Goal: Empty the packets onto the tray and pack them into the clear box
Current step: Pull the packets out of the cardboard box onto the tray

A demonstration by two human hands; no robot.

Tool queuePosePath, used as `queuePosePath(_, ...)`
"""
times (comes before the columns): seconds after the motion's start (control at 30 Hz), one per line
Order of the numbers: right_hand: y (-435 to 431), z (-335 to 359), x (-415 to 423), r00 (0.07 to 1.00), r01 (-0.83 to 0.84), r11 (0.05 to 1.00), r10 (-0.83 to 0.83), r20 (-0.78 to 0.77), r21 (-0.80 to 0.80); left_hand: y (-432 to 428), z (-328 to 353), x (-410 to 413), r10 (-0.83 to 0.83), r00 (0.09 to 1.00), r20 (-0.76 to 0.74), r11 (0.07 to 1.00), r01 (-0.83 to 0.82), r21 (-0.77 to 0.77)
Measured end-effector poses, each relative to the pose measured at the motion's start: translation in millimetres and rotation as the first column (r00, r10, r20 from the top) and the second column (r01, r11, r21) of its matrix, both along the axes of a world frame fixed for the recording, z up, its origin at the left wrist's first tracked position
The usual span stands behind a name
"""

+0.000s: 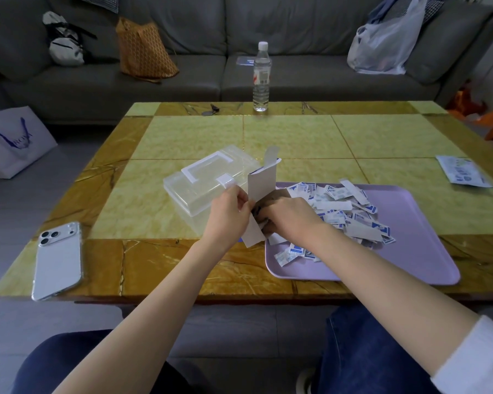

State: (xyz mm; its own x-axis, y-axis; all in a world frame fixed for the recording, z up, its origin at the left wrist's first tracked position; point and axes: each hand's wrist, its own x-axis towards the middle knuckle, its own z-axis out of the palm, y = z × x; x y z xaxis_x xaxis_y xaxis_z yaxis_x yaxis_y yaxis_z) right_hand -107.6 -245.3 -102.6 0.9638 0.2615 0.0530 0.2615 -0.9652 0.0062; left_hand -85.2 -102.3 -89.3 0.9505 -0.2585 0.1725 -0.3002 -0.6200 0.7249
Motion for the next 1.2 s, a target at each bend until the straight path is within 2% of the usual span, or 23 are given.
queuePosePath(0.1,3.7,-5.0,4.4,0.999,-0.015,0.997,0.017,0.03,-0.07,0.5,-0.5,1.2,0.001,1.0,-0.004,1.0,-0.001,0.007)
queuePosePath(0.17,2.2,-6.0,4.7,0.999,-0.012,0.999,0.014,0.036,-0.053,1.0,-1.6,2.3,0.001,1.0,-0.002,1.0,-0.001,0.008)
queuePosePath(0.33,-7.9,3.6,-2.9,0.99,0.026,0.982,-0.052,0.135,0.188,2.7,-3.1,9.0,0.019,1.0,0.006,1.0,-0.019,0.003)
queuePosePath(0.43,-23.5,14.1,-7.9,0.965,0.144,0.942,-0.202,0.168,0.303,3.2,-2.9,12.9,0.031,0.999,0.013,0.999,-0.031,0.008)
queuePosePath(0.63,-74.7,20.1,-18.3,0.833,0.475,0.819,-0.537,0.137,0.321,-2.6,-1.8,16.4,0.042,0.998,0.038,0.999,-0.043,0.026)
queuePosePath(0.83,-84.6,21.1,-21.9,0.747,0.606,0.759,-0.646,0.159,0.236,-11.8,0.7,13.7,0.022,0.998,0.057,0.999,-0.025,0.048)
queuePosePath(0.93,-74.8,16.9,-19.4,0.76,0.567,0.803,-0.596,0.258,0.184,-14.0,1.0,11.6,0.012,0.998,0.06,0.999,-0.016,0.051)
queuePosePath(1.03,-50.5,15.9,-23.9,0.868,0.306,0.922,-0.372,0.329,0.237,-14.7,0.2,10.9,0.012,0.998,0.059,0.998,-0.016,0.058)
queuePosePath(1.13,-24.6,11.1,-28.3,0.964,0.029,0.969,-0.091,0.249,0.244,-15.1,-1.0,8.9,0.007,0.998,0.058,0.999,-0.01,0.052)
queuePosePath(1.2,-16.1,2.7,-22.9,0.989,0.03,0.977,-0.059,0.132,0.209,-15.2,-1.6,6.6,0.0,0.998,0.057,0.999,-0.003,0.05)
